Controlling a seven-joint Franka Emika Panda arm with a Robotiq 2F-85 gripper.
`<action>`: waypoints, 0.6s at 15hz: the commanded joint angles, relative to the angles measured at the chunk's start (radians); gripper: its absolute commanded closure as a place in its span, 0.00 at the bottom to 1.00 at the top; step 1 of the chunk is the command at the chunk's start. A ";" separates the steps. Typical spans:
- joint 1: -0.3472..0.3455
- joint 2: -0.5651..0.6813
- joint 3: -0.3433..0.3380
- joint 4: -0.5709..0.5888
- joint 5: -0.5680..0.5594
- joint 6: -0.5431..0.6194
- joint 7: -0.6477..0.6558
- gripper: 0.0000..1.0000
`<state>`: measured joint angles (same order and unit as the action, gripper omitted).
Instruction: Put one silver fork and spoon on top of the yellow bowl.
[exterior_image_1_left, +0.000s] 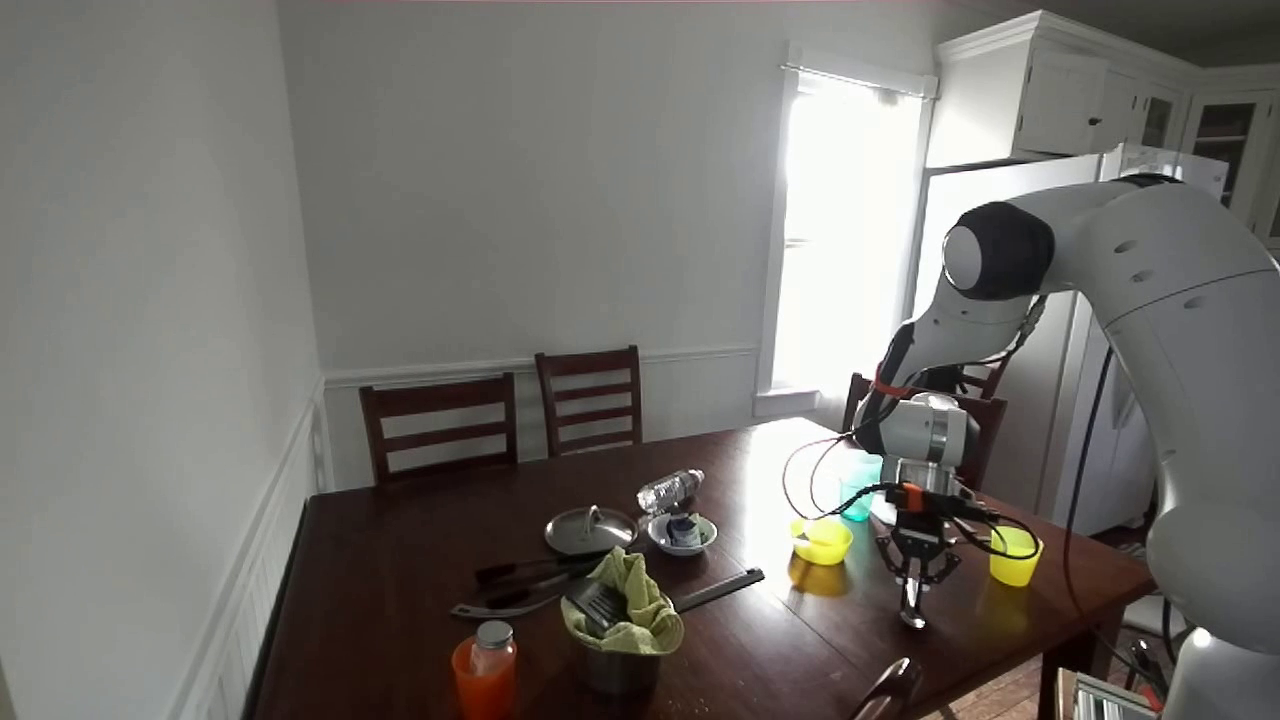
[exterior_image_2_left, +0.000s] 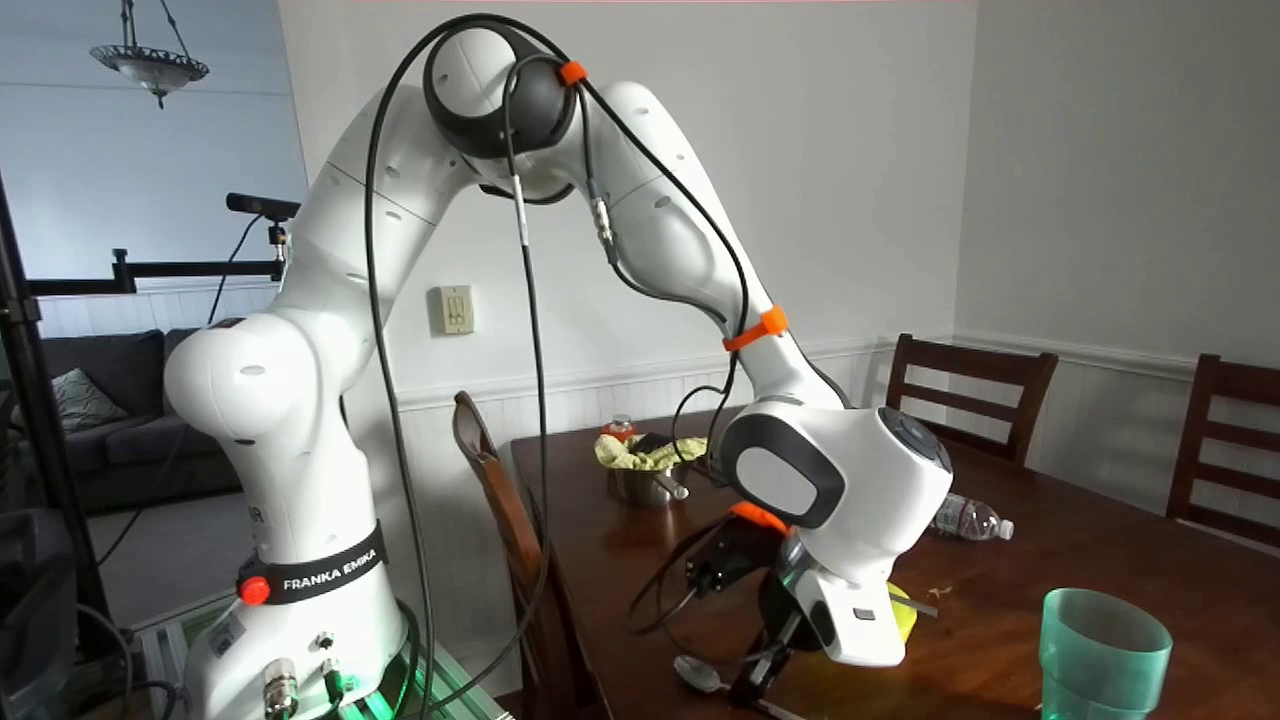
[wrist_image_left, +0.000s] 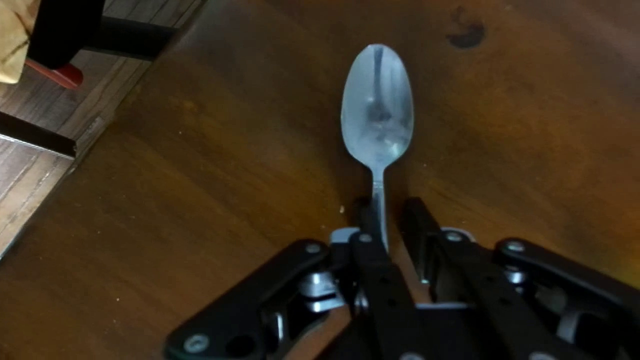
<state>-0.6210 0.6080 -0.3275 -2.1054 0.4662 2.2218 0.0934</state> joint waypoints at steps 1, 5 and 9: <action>-0.025 0.020 0.011 0.020 0.009 -0.010 -0.021 1.00; -0.017 -0.029 -0.003 -0.002 -0.012 -0.028 -0.019 0.98; -0.006 -0.095 -0.026 -0.012 -0.046 -0.047 -0.018 0.98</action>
<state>-0.6217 0.5853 -0.3384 -2.1037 0.4541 2.2154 0.0879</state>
